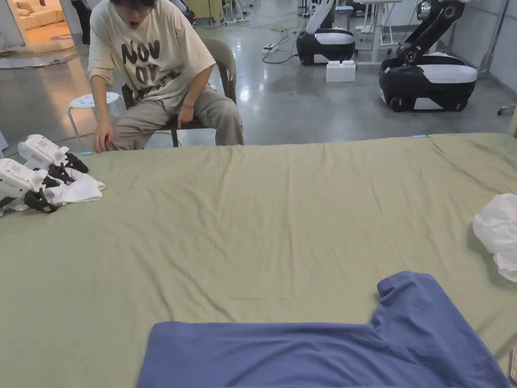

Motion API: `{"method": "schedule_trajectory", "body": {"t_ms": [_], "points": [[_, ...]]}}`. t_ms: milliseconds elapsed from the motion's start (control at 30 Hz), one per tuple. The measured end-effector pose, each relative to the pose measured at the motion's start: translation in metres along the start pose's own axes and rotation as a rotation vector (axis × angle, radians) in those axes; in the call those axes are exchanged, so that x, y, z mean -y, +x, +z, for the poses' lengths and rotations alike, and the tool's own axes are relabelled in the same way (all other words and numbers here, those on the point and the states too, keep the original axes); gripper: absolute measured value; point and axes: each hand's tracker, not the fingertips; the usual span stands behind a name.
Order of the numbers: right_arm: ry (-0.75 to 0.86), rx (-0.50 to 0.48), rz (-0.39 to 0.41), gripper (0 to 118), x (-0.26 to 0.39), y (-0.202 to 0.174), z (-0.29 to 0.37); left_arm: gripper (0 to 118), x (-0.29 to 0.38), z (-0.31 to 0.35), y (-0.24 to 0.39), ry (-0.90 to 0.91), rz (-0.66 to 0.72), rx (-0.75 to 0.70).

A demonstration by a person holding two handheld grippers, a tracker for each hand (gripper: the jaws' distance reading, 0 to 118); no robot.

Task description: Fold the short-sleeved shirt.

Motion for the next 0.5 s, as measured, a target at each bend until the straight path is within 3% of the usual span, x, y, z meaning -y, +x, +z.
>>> {"method": "schedule_trajectory", "body": {"t_ms": [100,267,367,433,467,500], "points": [[0.116,-0.09,-0.01,62,-0.015,-0.008,0.022,81,-0.017,0.03,0.019,0.201,-0.052,-0.069],[0.369,-0.185,0.066,64,-0.038,-0.04,0.066,81,-0.051,0.084,0.05,0.469,-0.032,0.01],[0.455,-0.216,0.104,63,-0.047,-0.057,0.086,81,-0.059,0.105,0.067,0.578,-0.025,-0.028],[0.474,-0.253,0.115,57,-0.048,-0.064,0.093,77,-0.063,0.114,0.071,0.588,-0.028,0.008],[0.479,-0.269,0.126,48,-0.049,-0.067,0.096,73,-0.063,0.118,0.073,0.599,-0.031,0.035],[0.481,-0.275,0.137,32,-0.048,-0.071,0.098,59,-0.064,0.122,0.075,0.602,-0.032,0.039]]}}
